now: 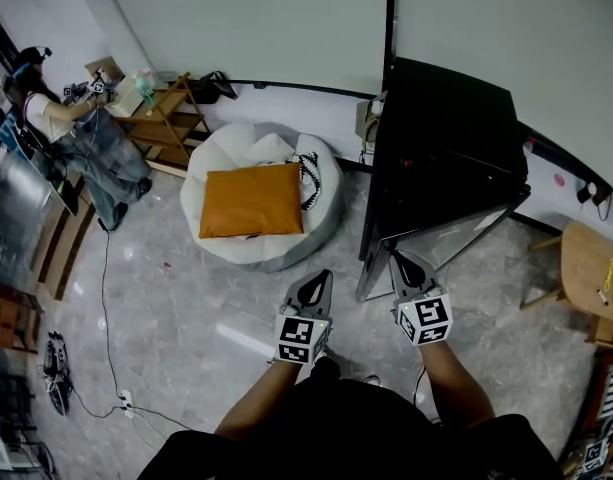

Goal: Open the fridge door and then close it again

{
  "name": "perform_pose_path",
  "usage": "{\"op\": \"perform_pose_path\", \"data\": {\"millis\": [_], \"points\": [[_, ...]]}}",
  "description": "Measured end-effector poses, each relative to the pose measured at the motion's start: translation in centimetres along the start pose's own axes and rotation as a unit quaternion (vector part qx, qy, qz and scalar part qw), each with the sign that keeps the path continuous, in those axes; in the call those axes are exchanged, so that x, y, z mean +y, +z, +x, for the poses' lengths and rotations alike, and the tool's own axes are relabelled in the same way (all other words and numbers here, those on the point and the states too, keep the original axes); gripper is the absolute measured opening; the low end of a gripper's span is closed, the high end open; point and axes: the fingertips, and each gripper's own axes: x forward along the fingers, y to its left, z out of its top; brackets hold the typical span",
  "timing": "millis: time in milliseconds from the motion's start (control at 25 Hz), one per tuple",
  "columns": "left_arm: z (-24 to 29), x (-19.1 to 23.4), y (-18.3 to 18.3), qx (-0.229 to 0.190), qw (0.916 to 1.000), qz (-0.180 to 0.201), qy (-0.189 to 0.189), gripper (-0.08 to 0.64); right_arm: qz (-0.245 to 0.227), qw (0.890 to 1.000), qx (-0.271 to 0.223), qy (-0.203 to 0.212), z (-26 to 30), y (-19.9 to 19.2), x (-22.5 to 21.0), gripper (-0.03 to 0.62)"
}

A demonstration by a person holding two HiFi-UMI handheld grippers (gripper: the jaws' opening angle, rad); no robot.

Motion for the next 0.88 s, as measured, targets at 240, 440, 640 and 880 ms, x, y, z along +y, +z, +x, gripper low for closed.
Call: {"op": "perform_pose_path", "data": {"millis": [240, 440, 640, 880], "points": [[0.5, 1.9, -0.3, 0.012, 0.9999, 0.003, 0.001, 0.023, -0.004, 1.000, -0.001, -0.008, 2.3, 0.4, -0.5, 0.015], [1.1, 2.9, 0.0, 0.012, 0.9998, 0.012, -0.003, 0.023, -0.007, 1.000, -0.005, -0.016, 3.7, 0.9, -1.0, 0.015], [1.9, 4.2, 0.6, 0.000, 0.9999, 0.013, -0.004, 0.023, 0.012, 0.999, -0.015, -0.035, 5.0, 1.4, -1.5, 0.015], [2.4, 5.2, 1.1, -0.005, 0.9999, 0.015, -0.007, 0.023, 0.014, 0.999, -0.017, -0.049, 6.0, 1.6, -1.8, 0.015]]}}
